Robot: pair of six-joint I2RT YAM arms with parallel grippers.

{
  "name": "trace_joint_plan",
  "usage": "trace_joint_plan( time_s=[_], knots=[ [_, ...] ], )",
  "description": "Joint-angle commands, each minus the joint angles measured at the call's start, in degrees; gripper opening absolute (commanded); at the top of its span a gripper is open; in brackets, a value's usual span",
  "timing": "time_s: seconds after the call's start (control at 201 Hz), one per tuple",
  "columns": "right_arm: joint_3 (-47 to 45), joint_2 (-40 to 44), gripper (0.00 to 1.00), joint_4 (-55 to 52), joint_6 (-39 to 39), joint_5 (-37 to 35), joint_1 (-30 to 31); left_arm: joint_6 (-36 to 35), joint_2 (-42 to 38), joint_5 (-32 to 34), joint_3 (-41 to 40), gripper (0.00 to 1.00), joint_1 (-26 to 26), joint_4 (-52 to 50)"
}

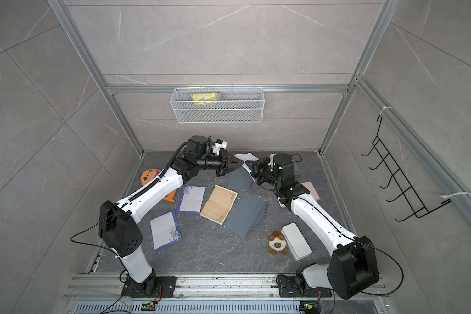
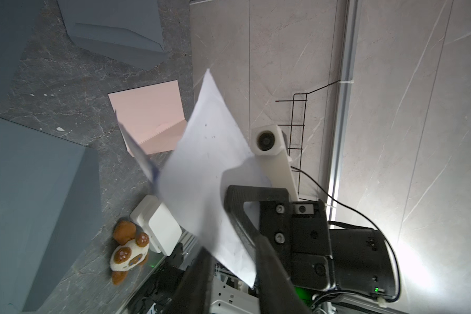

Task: Take the letter paper out of the envelope
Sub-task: Unfold the letter paper.

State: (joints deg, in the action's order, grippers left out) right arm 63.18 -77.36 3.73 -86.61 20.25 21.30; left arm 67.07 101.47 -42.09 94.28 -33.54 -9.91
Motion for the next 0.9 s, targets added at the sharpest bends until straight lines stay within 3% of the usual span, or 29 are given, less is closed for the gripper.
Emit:
trace_joint_plan(
  time_s=[0.0, 0.07, 0.199, 0.423, 0.637, 0.761, 0.896],
  knots=[
    [5.85, 2.15, 0.00, -11.28, 9.98, -1.61, 0.20, -5.62, -0.98, 0.98, 3.56, 0.55, 0.55, -4.94],
    [9.11, 1.97, 0.00, -16.94, 15.50, -1.96, 0.22, -9.40, -1.56, 1.67, 5.38, 0.68, 1.22, -8.50],
    [15.47, 1.57, 0.00, -27.32, 26.87, -2.92, 0.14, -16.93, -3.00, 1.25, 7.46, 0.77, 3.48, -12.76],
    [28.30, -1.56, 0.00, -45.45, 52.44, -0.02, -0.06, -30.94, -5.46, -3.64, 7.84, 0.80, 6.94, -15.22],
    [38.03, -3.78, 0.00, -58.66, 74.94, 7.81, -0.16, -44.86, -8.19, -8.87, 6.68, 0.92, 9.13, -17.71],
    [38.75, -3.67, 0.00, -61.10, 81.45, 15.50, -0.44, -46.28, -8.58, -15.12, 6.15, 0.97, 11.52, -17.09],
    [38.39, -3.86, 0.00, -60.05, 81.48, 24.33, -0.39, -46.91, -8.83, -19.30, 5.53, 0.99, 12.53, -16.65]
  ],
)
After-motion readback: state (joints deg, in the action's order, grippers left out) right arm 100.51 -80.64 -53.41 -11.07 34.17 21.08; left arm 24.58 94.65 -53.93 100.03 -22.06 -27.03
